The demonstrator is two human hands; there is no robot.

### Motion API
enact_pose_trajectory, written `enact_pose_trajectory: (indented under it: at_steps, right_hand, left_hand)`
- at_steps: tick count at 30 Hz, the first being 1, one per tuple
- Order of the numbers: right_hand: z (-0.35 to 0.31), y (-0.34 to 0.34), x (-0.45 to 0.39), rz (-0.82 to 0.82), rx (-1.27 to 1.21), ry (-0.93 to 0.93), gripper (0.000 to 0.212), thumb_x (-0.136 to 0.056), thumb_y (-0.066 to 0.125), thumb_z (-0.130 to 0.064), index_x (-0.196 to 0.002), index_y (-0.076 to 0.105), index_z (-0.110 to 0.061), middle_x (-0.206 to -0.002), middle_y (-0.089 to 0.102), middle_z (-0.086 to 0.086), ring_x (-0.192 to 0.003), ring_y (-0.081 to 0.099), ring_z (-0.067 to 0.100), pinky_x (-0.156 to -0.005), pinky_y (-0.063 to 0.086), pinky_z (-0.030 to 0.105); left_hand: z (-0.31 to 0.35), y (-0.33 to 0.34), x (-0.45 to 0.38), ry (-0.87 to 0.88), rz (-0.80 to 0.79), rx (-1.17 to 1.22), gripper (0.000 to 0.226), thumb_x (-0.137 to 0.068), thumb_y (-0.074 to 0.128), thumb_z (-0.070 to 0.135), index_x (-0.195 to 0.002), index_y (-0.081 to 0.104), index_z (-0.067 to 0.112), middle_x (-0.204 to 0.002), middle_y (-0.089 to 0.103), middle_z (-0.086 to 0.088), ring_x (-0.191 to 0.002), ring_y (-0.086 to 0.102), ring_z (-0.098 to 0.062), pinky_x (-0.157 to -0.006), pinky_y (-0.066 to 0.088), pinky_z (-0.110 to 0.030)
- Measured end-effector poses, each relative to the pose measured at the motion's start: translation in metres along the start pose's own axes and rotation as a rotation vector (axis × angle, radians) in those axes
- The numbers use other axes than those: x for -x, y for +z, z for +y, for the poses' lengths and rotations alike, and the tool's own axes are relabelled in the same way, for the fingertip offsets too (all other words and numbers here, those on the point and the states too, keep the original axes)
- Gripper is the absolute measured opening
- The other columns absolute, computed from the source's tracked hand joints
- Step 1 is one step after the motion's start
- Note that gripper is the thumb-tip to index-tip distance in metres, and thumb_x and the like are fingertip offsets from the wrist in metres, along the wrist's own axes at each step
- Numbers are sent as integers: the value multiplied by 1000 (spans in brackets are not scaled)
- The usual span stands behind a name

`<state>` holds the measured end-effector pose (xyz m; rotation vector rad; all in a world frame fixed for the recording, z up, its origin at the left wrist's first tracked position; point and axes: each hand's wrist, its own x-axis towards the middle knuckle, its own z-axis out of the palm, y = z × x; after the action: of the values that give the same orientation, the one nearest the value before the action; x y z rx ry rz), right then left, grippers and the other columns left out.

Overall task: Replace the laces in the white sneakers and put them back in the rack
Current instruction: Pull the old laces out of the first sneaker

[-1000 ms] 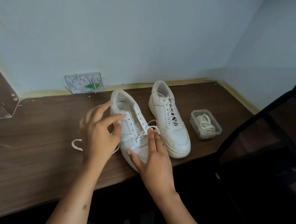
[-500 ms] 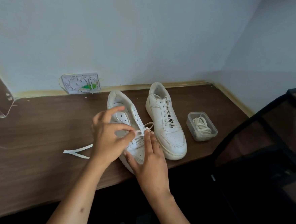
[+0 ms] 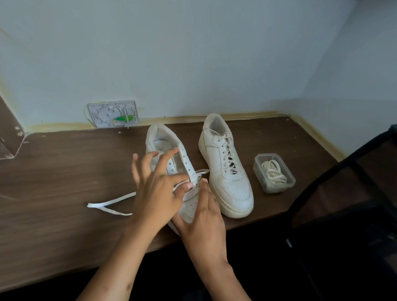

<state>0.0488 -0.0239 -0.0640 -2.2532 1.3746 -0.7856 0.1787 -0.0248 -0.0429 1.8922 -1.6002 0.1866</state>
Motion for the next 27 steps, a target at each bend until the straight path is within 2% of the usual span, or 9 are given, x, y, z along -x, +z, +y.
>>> enact_pose_trajectory:
  at_steps: [4,9,11,14,16,18,21,25,27]
  right_hand:
    - [-3,1,1,15,-8,25,95,-87,49,-70,-155,15,-12,-159,28,5,-145,24,12,-117,26,26]
    - [-2,1,1,29,2,17,93,-88,48,-70,-154,17,-14,-158,28,3,-145,23,11,-118,23,25]
    - [-3,2,1,37,1,23,95,-85,43,-74,-154,20,-13,-157,31,3,-144,26,12,-118,24,25]
    - [-4,3,0,45,0,33,99,-81,34,-77,-153,22,-11,-154,35,5,-142,31,13,-117,27,26]
    - [-4,4,0,53,6,30,98,-81,35,-75,-152,24,-9,-153,37,7,-141,33,15,-116,29,27]
    - [-4,4,0,52,25,25,99,-81,36,-75,-151,27,-5,-152,39,10,-139,36,18,-116,30,28]
    - [-2,6,0,57,43,1,100,-80,41,-73,-148,32,-1,-150,42,13,-137,41,21,-113,32,28]
    - [-1,6,0,40,16,1,100,-80,41,-73,-150,28,-4,-152,39,11,-139,37,18,-115,32,29]
    - [-2,6,0,53,13,1,98,-81,39,-74,-150,28,-5,-151,39,10,-139,36,17,-115,32,28]
  left_hand:
    - [-7,-5,-6,-47,112,119,8,-72,81,35,-74,76,41,-136,53,13,-126,33,-28,-110,18,-64]
    - [-12,-38,-7,-116,400,559,8,-73,65,32,-67,67,37,-129,54,6,-123,39,-28,-106,25,-26]
    - [-19,-47,-6,-195,495,682,19,-72,55,25,-56,59,32,-122,59,-4,-118,42,-33,-101,26,-23]
    - [-25,-47,-6,-270,463,584,23,-79,50,30,-62,63,37,-122,61,-3,-119,38,-29,-100,25,-18]
    - [-21,-41,-6,-234,344,453,21,-83,54,45,-74,72,37,-129,57,9,-121,33,-24,-104,25,-23]
    - [-15,-27,-4,-118,213,232,25,-82,57,55,-80,76,39,-135,53,14,-122,33,-25,-106,27,-43]
    - [-5,-2,0,30,19,-2,20,-83,60,47,-81,77,38,-145,47,7,-126,32,-31,-109,21,-59]
    - [-7,1,-4,18,57,21,13,-78,76,24,-71,73,34,-143,50,5,-129,30,-32,-108,18,-63]
    - [-14,-6,-8,-11,113,32,12,-81,66,29,-72,72,34,-143,48,8,-130,30,-32,-110,15,-62]
